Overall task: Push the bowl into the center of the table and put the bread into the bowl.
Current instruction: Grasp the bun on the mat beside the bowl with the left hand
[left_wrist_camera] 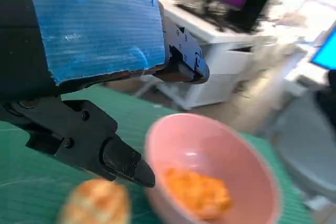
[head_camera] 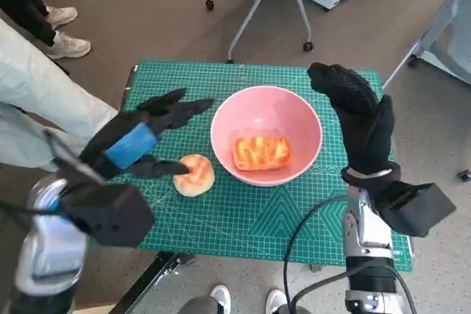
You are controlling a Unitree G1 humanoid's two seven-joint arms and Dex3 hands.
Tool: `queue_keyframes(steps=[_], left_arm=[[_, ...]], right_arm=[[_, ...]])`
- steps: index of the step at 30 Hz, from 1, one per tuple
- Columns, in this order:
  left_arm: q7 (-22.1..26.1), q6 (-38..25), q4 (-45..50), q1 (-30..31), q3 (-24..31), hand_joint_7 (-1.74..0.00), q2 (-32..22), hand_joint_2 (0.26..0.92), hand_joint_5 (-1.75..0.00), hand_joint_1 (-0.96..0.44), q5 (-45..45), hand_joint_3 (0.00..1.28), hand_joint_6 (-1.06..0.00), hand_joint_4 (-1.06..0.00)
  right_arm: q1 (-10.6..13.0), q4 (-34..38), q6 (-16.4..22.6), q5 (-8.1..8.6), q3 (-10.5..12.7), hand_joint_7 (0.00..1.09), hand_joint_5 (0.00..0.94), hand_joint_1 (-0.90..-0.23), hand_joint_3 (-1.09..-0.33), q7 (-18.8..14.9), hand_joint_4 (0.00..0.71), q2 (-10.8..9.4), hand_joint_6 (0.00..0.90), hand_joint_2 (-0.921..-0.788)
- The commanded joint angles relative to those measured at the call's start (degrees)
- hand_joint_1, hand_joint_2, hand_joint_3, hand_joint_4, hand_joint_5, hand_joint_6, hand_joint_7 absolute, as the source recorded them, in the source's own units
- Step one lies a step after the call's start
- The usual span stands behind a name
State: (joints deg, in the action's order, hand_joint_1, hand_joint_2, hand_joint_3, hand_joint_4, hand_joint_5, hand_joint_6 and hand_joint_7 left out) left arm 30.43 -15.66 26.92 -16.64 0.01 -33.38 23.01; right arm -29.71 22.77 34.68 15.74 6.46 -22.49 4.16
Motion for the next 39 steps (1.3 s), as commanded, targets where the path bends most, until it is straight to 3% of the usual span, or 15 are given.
queue_keyframes(steps=[1, 16, 24, 39], left_arm=[[-1.0, -0.9, 2.2, 2.9, -0.9, -0.01, -1.4, 0.792, 0.00, -0.28, 3.7, 0.00, -0.41, -0.20], [0.3, -3.9, 1.3, 6.7, -5.2, -0.01, -0.1, 0.749, 0.00, -0.21, 6.0, 0.00, -0.41, -0.20], [-1.6, -3.5, -3.6, 6.1, -8.5, -0.01, 2.5, 0.732, 0.00, -0.05, 6.4, 0.00, -0.42, -0.21], [-7.5, -2.6, -18.0, 1.5, -14.7, -0.01, 6.0, 0.747, -0.01, -0.02, 10.4, 0.01, -0.44, -0.26]], right_arm=[[1.3, 0.7, -0.9, 0.53, 0.1, 0.50, 0.000, -0.668, -0.759, -0.6, 0.179, 0.0, 0.083, -0.921], [1.1, 2.0, -0.5, 0.55, 0.4, 0.50, 0.001, -0.666, -0.757, -1.2, 0.180, 0.3, 0.087, -0.921], [1.0, 2.7, -0.2, 0.49, 0.6, 0.50, 0.001, -0.662, -0.756, -1.7, 0.181, 0.5, 0.087, -0.921], [1.4, 2.1, -0.8, 0.82, 0.9, 0.50, 0.000, -0.659, -0.760, -1.9, 0.174, 0.8, 0.088, -0.921]])
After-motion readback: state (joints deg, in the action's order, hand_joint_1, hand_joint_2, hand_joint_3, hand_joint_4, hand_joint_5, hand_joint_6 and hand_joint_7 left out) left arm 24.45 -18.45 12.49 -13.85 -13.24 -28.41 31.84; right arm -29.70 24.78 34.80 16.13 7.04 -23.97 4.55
